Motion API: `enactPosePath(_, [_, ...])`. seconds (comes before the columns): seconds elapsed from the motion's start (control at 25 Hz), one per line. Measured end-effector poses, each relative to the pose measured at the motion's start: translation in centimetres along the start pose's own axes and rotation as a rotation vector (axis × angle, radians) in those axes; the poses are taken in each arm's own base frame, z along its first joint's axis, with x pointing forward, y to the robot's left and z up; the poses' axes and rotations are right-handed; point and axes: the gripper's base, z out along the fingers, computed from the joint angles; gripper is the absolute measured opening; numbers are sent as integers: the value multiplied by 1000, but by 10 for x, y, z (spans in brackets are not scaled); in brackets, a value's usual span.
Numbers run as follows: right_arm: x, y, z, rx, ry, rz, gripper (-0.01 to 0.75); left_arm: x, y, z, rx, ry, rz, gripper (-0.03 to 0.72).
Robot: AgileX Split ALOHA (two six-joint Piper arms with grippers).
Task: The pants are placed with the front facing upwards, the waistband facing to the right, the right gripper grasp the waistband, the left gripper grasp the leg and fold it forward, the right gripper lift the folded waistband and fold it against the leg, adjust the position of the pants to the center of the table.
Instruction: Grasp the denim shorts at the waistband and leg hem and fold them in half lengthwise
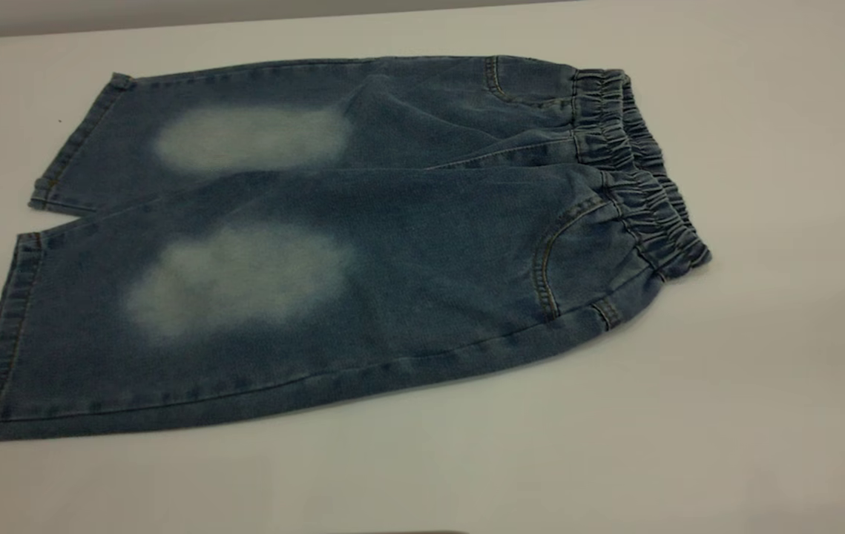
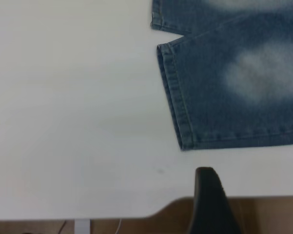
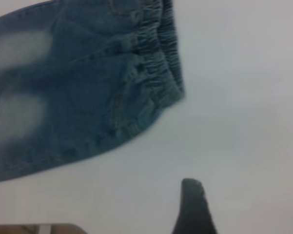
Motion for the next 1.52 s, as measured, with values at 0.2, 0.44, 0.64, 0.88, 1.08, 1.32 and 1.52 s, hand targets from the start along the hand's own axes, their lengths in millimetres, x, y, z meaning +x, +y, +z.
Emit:
enactPosePath(0.2, [-28, 0, 32, 7, 43, -38, 535, -41, -1, 26, 20, 53, 1, 388])
enactPosePath(0.44, [-45, 3, 85, -72, 202, -8, 564, -71, -9, 74, 106, 106, 21, 445])
enactPosePath(0.64, [-55, 2, 138, -161, 254, 49, 564, -76, -17, 120, 204, 215, 27, 542])
enactPosePath(0.88, [-51, -9, 202, -205, 310, 186, 564, -71, -21, 154, 252, 328, 49, 564])
enactPosePath(1.08, [-35, -20, 242, -206, 360, 287, 564, -71, -21, 161, 251, 341, 44, 565])
enactPosePath(1.32, [-23, -30, 279, -214, 426, 361, 564, -72, -22, 162, 259, 338, 29, 565])
enactPosePath(1.52, [-11, -39, 303, -191, 493, 384, 564, -71, -22, 162, 261, 341, 30, 566])
